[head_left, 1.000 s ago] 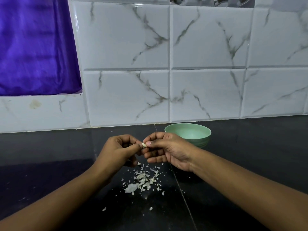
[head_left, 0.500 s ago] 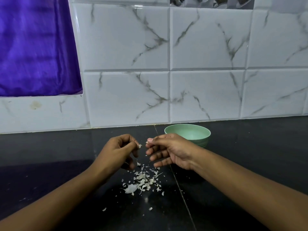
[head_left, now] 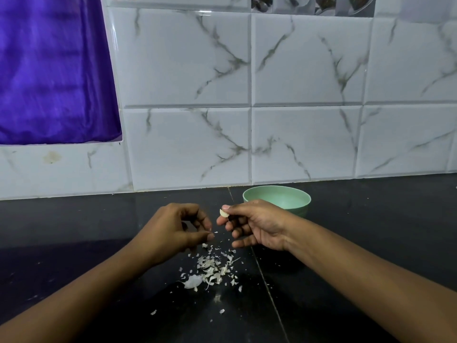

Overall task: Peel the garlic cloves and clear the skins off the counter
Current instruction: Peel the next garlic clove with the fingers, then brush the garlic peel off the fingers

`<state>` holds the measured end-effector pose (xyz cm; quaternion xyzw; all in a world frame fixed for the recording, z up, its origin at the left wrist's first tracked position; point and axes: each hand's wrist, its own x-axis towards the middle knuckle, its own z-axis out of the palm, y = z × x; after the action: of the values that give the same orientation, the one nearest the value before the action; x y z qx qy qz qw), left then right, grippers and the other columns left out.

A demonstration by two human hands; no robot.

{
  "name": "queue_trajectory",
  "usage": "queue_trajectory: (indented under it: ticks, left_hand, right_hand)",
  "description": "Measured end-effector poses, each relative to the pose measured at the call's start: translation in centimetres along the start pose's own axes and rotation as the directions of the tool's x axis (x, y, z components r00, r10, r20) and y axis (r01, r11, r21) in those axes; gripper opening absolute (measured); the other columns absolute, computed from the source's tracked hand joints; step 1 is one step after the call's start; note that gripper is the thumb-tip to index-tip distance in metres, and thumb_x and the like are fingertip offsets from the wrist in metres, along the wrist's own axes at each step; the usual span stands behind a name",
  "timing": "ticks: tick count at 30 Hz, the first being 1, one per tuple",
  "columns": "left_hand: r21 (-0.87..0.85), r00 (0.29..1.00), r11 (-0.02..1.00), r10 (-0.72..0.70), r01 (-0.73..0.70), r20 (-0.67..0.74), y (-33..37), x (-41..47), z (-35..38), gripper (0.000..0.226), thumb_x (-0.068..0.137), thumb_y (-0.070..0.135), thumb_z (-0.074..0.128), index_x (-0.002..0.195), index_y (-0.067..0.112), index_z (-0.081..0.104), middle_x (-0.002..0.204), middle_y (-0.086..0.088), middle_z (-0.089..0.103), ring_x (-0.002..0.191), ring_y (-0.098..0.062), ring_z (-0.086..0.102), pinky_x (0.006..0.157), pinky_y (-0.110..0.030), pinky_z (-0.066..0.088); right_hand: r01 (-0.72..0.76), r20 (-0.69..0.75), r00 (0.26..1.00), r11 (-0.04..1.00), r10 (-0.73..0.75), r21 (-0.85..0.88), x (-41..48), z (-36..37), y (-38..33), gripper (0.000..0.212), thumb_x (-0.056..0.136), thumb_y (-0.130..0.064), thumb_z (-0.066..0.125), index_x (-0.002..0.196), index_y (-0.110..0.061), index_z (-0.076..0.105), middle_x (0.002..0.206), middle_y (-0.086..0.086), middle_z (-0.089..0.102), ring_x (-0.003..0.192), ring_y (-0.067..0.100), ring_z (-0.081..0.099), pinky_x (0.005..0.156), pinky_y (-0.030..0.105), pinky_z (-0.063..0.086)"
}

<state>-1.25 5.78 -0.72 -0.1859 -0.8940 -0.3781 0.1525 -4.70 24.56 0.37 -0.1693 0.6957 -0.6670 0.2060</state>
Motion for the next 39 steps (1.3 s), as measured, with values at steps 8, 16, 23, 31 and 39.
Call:
queue_trajectory:
  ticks: [8, 16, 23, 31, 39]
  left_hand:
    - [-0.239, 0.998, 0.970, -0.048, 0.035, -0.050, 0.4, -0.1, 0.2, 0.026, 0.071, 0.041, 0.064, 0.088, 0.023, 0.074, 0.073, -0.003, 0.073, 0.056, -0.017, 0.067, 0.051, -0.024, 0.049]
    - [-0.450, 0.983, 0.885, -0.170, 0.123, -0.066, 0.3, 0.1, 1.0, 0.007, 0.078, 0.013, 0.070, 0.083, 0.011, 0.074, 0.073, -0.005, 0.073, 0.054, -0.014, 0.066, 0.049, -0.022, 0.050]
    - [-0.540, 0.955, 0.806, -0.295, 0.242, -0.013, -0.1, 0.3, 0.8, 0.009, 0.085, 0.011, 0.065, 0.088, 0.011, 0.073, 0.079, -0.004, 0.074, 0.056, -0.014, 0.066, 0.049, -0.023, 0.049]
    - [-0.559, 0.945, 0.783, -0.327, 0.272, 0.002, 0.2, 0.1, 0.8, 0.009, 0.080, 0.012, 0.069, 0.087, 0.008, 0.073, 0.076, -0.002, 0.072, 0.052, -0.012, 0.064, 0.043, -0.019, 0.045]
    - [-0.615, 0.936, 0.730, -0.350, 0.297, 0.038, 0.3, 0.1, 0.9, 0.019, 0.063, 0.025, 0.071, 0.076, 0.011, 0.071, 0.069, 0.000, 0.070, 0.050, -0.009, 0.062, 0.043, -0.016, 0.043]
  right_hand:
    - [0.022, 0.003, 1.000, 0.996, -0.021, -0.083, -0.2, 0.4, 0.1, 0.025, 0.094, -0.026, 0.056, 0.082, -0.007, 0.067, 0.058, -0.004, 0.054, 0.046, 0.004, 0.047, 0.048, 0.022, 0.053]
    - [0.119, -0.101, 0.984, 0.965, -0.146, -0.234, 0.0, 0.7, 0.5, 0.034, 0.091, -0.035, 0.059, 0.068, -0.011, 0.062, 0.050, -0.005, 0.050, 0.041, 0.005, 0.046, 0.046, 0.023, 0.051]
    - [0.168, 0.024, 0.984, 0.874, -0.176, -0.457, -1.0, -1.1, -1.5, 0.014, 0.091, -0.001, 0.058, 0.099, -0.008, 0.068, 0.091, 0.004, 0.073, 0.066, 0.012, 0.069, 0.060, 0.019, 0.055]
    - [0.271, 0.079, 0.957, 0.767, -0.278, -0.582, -0.8, -0.6, -1.2, 0.026, 0.087, -0.040, 0.061, 0.100, -0.020, 0.071, 0.094, 0.003, 0.074, 0.091, 0.009, 0.070, 0.094, 0.025, 0.046]
    - [0.358, -0.008, 0.875, 0.657, -0.485, -0.664, -0.5, -0.3, -0.7, 0.037, 0.067, -0.009, 0.084, 0.097, -0.021, 0.066, 0.090, -0.002, 0.066, 0.069, 0.014, 0.067, 0.068, 0.025, 0.055]
